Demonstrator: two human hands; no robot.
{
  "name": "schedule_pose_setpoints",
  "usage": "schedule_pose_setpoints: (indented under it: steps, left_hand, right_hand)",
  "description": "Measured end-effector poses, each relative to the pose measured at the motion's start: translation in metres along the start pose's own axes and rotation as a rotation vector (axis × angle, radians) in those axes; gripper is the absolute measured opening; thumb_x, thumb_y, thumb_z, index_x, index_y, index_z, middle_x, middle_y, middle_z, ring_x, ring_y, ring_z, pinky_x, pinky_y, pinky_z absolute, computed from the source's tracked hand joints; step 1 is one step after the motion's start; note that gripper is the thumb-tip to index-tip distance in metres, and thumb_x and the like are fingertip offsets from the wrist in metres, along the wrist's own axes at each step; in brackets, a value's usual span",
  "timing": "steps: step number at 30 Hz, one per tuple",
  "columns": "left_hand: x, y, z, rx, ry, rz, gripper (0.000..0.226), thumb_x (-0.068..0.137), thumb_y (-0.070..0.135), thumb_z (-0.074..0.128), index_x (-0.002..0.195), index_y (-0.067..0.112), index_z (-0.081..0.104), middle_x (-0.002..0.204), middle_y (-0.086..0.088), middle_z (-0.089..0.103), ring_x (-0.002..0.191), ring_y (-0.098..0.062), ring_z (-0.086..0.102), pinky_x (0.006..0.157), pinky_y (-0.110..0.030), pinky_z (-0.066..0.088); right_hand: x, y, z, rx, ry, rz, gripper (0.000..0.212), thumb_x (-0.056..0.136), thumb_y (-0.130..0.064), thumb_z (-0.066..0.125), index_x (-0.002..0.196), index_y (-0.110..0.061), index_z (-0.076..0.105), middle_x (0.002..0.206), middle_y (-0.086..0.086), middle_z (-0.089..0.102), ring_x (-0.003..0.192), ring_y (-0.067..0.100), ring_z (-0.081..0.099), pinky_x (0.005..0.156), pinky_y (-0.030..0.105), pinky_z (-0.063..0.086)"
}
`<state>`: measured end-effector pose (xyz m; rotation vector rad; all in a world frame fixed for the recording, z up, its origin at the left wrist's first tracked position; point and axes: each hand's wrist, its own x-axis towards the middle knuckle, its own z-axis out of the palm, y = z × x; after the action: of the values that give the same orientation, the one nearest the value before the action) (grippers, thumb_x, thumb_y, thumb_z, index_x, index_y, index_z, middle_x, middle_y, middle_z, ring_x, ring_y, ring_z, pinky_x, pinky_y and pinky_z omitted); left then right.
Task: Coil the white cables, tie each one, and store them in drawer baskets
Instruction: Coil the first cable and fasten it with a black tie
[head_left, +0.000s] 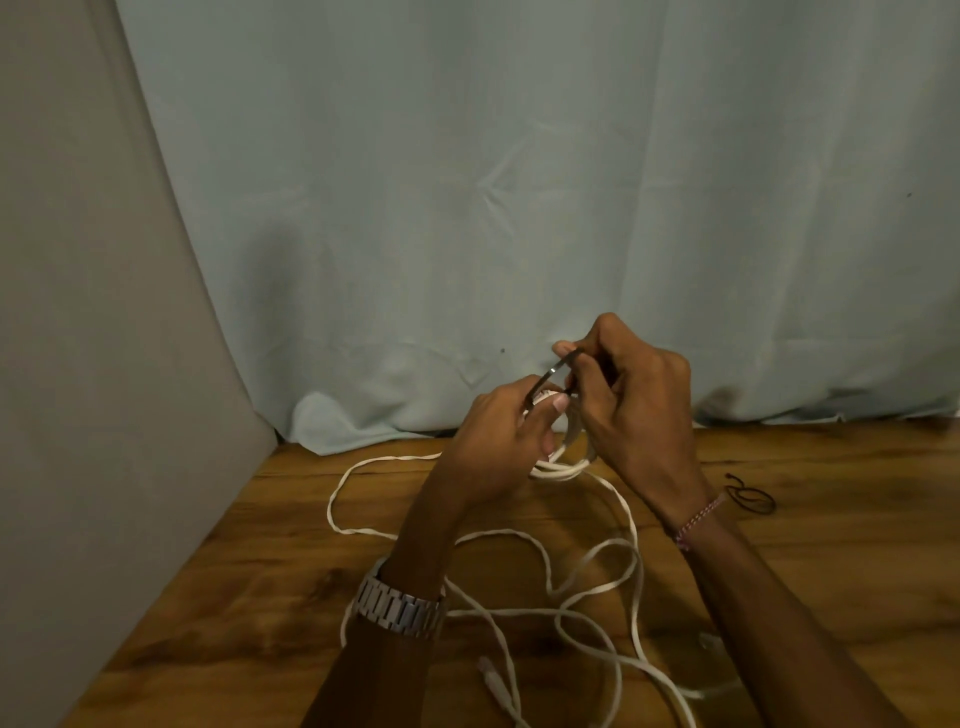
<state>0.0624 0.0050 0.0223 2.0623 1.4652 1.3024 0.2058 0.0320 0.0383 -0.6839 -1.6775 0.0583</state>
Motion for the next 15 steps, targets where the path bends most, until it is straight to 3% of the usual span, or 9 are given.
schedule_pose_setpoints:
  steps: [4, 8, 10, 12, 15]
  left_hand:
    - [-0.002, 0.001, -0.004, -0.007, -0.006, -0.002, 0.021, 0.105, 0.026, 0.050, 0.087, 0.023, 0.061, 0.061, 0.008, 0.060, 0.055, -0.003, 0.057, 0.061, -0.021, 0.044]
    - [-0.002, 0.004, -0.003, 0.008, 0.007, -0.013, 0.022, 0.105, 0.023, 0.049, 0.085, 0.023, 0.059, 0.061, 0.008, 0.059, 0.054, -0.003, 0.055, 0.058, -0.016, 0.042]
    - [-0.002, 0.004, -0.001, 0.031, 0.033, -0.019, 0.023, 0.105, 0.020, 0.048, 0.084, 0.023, 0.057, 0.063, 0.006, 0.059, 0.059, -0.007, 0.058, 0.062, -0.022, 0.046]
    - [-0.002, 0.003, 0.002, 0.037, 0.066, -0.031, 0.017, 0.105, 0.019, 0.048, 0.093, 0.019, 0.060, 0.070, 0.001, 0.060, 0.070, -0.017, 0.062, 0.070, -0.032, 0.050]
    - [0.000, 0.007, 0.006, 0.025, 0.110, -0.055, 0.020, 0.105, 0.021, 0.049, 0.122, 0.015, 0.058, 0.087, -0.002, 0.062, 0.079, -0.018, 0.061, 0.074, -0.034, 0.053]
  right_hand:
    - [-0.001, -0.005, 0.001, 0.014, -0.003, 0.017, 0.023, 0.097, -0.009, 0.065, 0.077, -0.008, 0.055, 0.068, 0.005, 0.068, 0.061, 0.014, 0.066, 0.055, 0.034, 0.050]
    - [-0.003, -0.009, 0.000, 0.047, 0.011, 0.023, 0.026, 0.095, -0.006, 0.067, 0.073, -0.009, 0.053, 0.066, 0.002, 0.068, 0.059, 0.010, 0.063, 0.051, 0.019, 0.044]
    - [-0.003, -0.009, 0.003, 0.021, 0.007, 0.009, 0.028, 0.095, -0.007, 0.068, 0.072, -0.011, 0.052, 0.063, 0.002, 0.066, 0.053, 0.011, 0.057, 0.050, 0.018, 0.040]
    - [-0.003, -0.007, 0.004, 0.007, -0.014, 0.010, 0.027, 0.095, -0.009, 0.069, 0.073, -0.010, 0.053, 0.062, 0.003, 0.066, 0.052, 0.013, 0.056, 0.049, 0.025, 0.043]
    - [0.001, -0.004, 0.000, 0.057, -0.059, 0.008, 0.020, 0.095, -0.010, 0.070, 0.077, -0.010, 0.061, 0.064, -0.001, 0.066, 0.055, 0.014, 0.060, 0.050, 0.028, 0.046]
